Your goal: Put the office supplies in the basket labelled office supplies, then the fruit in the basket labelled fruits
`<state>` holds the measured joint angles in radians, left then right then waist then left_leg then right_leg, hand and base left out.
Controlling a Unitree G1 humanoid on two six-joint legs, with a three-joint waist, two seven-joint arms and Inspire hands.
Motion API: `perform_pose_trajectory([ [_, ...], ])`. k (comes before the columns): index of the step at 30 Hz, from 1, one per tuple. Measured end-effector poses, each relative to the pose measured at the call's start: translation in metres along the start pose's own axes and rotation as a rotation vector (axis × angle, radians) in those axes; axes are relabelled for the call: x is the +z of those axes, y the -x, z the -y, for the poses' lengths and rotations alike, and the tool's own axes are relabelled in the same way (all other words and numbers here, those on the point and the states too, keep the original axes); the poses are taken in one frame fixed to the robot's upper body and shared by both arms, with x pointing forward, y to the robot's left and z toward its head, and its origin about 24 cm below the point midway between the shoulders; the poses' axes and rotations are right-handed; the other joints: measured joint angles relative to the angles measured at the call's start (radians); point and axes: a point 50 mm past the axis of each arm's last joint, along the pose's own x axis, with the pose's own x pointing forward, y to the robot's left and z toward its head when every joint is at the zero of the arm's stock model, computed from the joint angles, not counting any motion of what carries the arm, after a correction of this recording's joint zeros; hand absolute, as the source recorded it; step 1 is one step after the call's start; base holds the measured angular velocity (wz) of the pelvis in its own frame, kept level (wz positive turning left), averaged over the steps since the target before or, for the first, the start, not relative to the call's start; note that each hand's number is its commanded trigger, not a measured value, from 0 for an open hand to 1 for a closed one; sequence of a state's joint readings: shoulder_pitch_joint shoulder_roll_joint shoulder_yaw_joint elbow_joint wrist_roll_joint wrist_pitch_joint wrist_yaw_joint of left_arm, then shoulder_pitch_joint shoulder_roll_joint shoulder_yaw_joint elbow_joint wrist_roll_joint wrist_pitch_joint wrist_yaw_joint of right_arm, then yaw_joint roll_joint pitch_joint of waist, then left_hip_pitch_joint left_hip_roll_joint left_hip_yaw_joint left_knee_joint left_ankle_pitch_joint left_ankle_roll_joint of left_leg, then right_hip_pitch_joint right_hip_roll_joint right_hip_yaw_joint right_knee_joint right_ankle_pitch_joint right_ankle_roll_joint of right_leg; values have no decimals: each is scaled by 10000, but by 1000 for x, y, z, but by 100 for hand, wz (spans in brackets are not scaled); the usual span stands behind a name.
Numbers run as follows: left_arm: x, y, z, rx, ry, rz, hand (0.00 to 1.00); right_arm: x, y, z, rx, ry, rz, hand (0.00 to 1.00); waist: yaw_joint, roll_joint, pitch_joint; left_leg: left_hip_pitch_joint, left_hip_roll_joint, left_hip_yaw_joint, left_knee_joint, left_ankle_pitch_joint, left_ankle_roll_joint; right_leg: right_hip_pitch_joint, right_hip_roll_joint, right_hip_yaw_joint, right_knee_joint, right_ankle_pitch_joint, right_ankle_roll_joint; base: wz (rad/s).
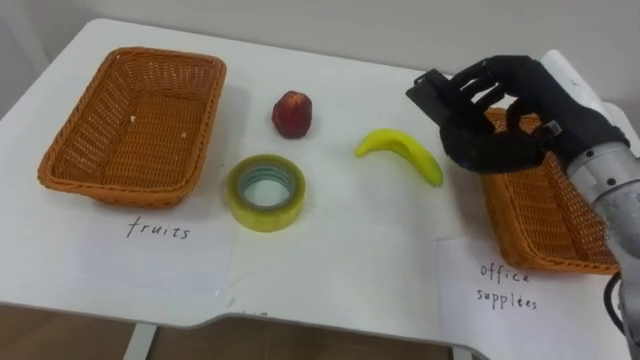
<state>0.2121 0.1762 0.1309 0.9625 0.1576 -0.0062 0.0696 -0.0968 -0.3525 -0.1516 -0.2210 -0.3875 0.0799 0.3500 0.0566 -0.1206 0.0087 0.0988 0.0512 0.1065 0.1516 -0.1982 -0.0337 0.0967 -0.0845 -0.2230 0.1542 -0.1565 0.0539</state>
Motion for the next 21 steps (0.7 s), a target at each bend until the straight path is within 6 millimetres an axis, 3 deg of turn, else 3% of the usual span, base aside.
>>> perform_pose_trajectory([
  [5,-1,0,-1,33,40,-41,0,0,0,1,-214,-293,110,100,6,2,0,3,69,-1,3,-8,2,-13,55,13,142,8,-14,0],
  [11,-6,2,-2,161,40,-155,0,-6,0,4,-754,-998,27,100,-94,-28,-54,8,60,-4,27,-7,2,-6,46,-5,158,9,-15,0],
  [17,-10,3,-3,223,246,-286,0,-34,1,6,-1406,-1573,-969,100,-285,-74,-76,30,47,-24,72,-6,3,46,27,-12,149,9,-15,1],
  [21,-12,3,-4,249,497,-395,0,-53,4,5,-1570,-1566,-1789,100,-379,-69,4,78,51,-5,34,-10,2,63,33,10,140,8,-13,-1],
])
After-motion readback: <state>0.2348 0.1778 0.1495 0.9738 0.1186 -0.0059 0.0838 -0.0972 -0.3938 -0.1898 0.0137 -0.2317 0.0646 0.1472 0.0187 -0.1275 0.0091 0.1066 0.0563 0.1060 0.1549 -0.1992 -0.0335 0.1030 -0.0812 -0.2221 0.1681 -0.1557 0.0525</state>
